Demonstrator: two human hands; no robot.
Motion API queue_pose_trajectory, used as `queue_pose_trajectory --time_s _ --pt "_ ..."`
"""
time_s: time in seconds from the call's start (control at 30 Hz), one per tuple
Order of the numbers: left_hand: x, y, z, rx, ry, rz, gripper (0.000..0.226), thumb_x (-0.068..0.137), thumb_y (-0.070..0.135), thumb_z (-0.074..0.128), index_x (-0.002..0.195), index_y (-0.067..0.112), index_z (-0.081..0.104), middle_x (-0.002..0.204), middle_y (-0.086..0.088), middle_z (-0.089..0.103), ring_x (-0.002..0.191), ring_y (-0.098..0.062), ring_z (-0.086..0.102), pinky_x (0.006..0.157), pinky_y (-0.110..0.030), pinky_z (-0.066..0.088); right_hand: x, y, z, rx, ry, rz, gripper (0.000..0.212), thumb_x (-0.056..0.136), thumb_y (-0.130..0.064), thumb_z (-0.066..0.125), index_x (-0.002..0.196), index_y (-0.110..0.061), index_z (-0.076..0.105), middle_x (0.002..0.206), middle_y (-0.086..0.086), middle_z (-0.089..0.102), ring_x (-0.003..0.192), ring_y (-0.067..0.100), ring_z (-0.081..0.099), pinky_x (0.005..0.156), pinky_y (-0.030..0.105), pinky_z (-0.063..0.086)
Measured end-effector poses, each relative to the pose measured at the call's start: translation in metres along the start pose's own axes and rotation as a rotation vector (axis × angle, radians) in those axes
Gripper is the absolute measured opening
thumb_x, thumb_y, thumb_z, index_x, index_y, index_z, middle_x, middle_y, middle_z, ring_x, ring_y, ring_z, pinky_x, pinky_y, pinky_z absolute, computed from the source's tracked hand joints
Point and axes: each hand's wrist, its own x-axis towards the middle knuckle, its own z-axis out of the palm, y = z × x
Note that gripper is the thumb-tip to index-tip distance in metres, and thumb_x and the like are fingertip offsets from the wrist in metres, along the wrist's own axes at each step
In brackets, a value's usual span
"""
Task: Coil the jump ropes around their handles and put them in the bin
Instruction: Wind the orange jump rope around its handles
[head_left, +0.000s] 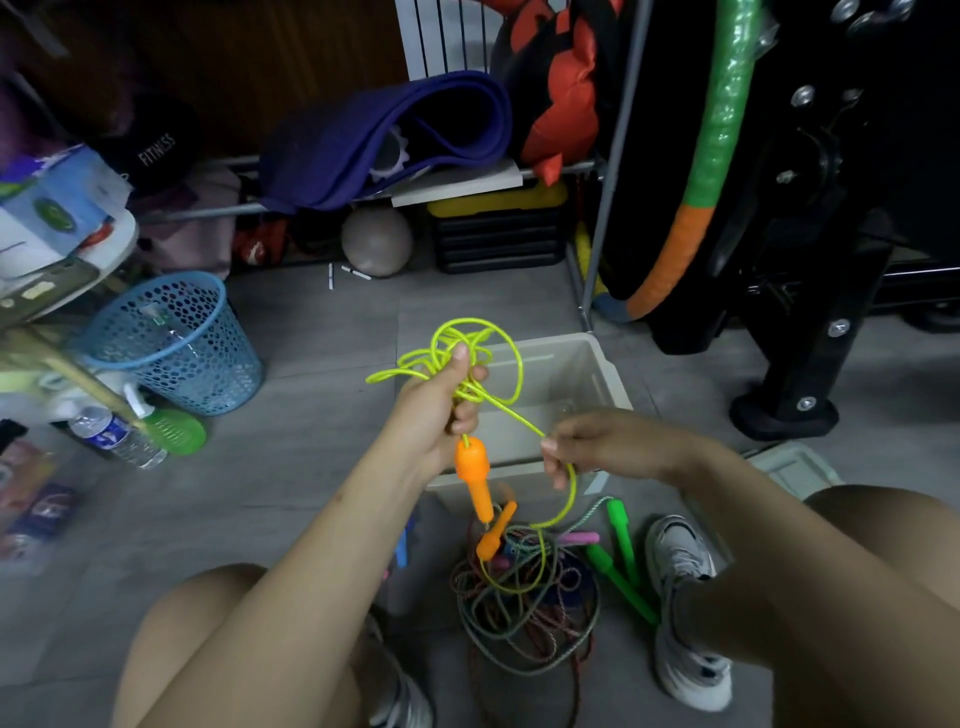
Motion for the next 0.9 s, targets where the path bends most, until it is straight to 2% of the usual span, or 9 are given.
queue_pose_trajectory --time_s 0.07,0.13,0.2,0.3,0.43,0.57,0.73,0.8,0.9 --pt "0.002 0.007 -0.007 -0.006 0.058 0.018 0.021 0.099 0.025 0.046 0.080 0.016 0.048 0.068 0.004 0.053 0.033 0.000 0.030 0.029 -0.012 0.022 0.000 0.013 -0.015 -0.277 -0.072 0.080 0.032 0.098 -0.032 0.046 0.082 -0.016 0.068 0.086 0.007 0.069 0.082 0.019 0.062 0.079 0.023 0.046" --pt "0.002 0.011 -0.011 0.051 0.105 0.065 0.021 0.099 0.024 0.047 0.080 0.016 0.049 0.071 0.003 0.051 0.034 0.000 0.032 0.030 -0.012 0.023 -0.005 0.018 -0.024 -0.427 -0.128 0.174 0.035 0.097 -0.037 0.046 0.082 -0.016 0.070 0.083 0.003 0.067 0.080 0.018 0.063 0.071 0.024 0.045" --pt "0.002 0.008 -0.013 0.217 0.154 0.133 0.021 0.098 0.021 0.050 0.078 0.016 0.050 0.071 0.001 0.051 0.035 -0.001 0.037 0.032 -0.012 0.024 -0.010 0.014 -0.026 -0.273 -0.079 0.170 0.035 0.098 -0.034 0.045 0.078 -0.014 0.065 0.075 -0.001 0.066 0.068 0.011 0.063 0.058 0.019 0.045" --pt "-0.002 0.001 -0.012 0.461 0.131 0.155 0.014 0.094 0.017 0.057 0.082 0.016 0.050 0.070 -0.001 0.052 0.037 -0.001 0.045 0.034 -0.012 0.024 -0.011 0.005 -0.023 0.262 0.153 -0.061 0.031 0.099 -0.025 0.044 0.078 -0.005 0.056 0.065 0.000 0.067 0.055 0.009 0.061 0.052 0.019 0.048" --pt "-0.012 -0.007 -0.004 0.507 -0.090 0.053 0.016 0.087 0.006 0.063 0.089 0.013 0.050 0.060 0.003 0.056 0.042 -0.001 0.048 0.035 -0.012 0.024 0.001 -0.002 -0.018 0.681 0.191 -0.347 0.047 0.076 -0.051 0.068 0.079 -0.006 0.056 0.078 0.009 0.069 0.064 0.019 0.066 0.061 0.027 0.054" --pt "-0.021 -0.020 0.009 0.647 -0.298 0.037 0.033 0.082 -0.009 0.064 0.099 0.014 0.047 0.064 0.007 0.054 0.046 0.003 0.050 0.040 -0.010 0.034 0.014 -0.006 -0.008 0.811 0.205 -0.432 0.037 0.074 -0.048 0.067 0.076 -0.011 0.062 0.083 0.011 0.069 0.069 0.020 0.068 0.065 0.029 0.055" --pt "-0.018 -0.025 0.009 0.704 -0.201 0.071 0.016 0.091 0.007 0.060 0.101 0.013 0.049 0.060 0.007 0.056 0.041 -0.002 0.049 0.040 -0.014 0.034 0.014 -0.016 -0.006 0.878 0.291 -0.385 0.032 0.085 -0.028 0.047 0.100 -0.003 0.061 0.089 0.011 0.069 0.077 0.020 0.070 0.068 0.026 0.056" --pt "-0.015 -0.023 0.006 0.658 -0.166 0.049 0.010 0.091 0.011 0.060 0.095 0.014 0.051 0.069 0.002 0.060 0.042 -0.002 0.049 0.042 -0.016 0.035 0.010 -0.016 -0.010 0.802 0.347 -0.268 0.032 0.088 -0.028 0.047 0.099 -0.002 0.061 0.089 0.011 0.069 0.073 0.020 0.071 0.060 0.026 0.056" --pt "-0.014 -0.023 0.004 0.536 -0.115 0.013 0.008 0.091 0.012 0.060 0.092 0.012 0.053 0.072 -0.002 0.059 0.040 -0.003 0.044 0.039 -0.014 0.031 0.005 -0.015 -0.014 0.644 0.551 -0.114 0.035 0.095 -0.028 0.048 0.078 -0.002 0.062 0.069 0.006 0.070 0.052 0.014 0.066 0.041 0.024 0.045"
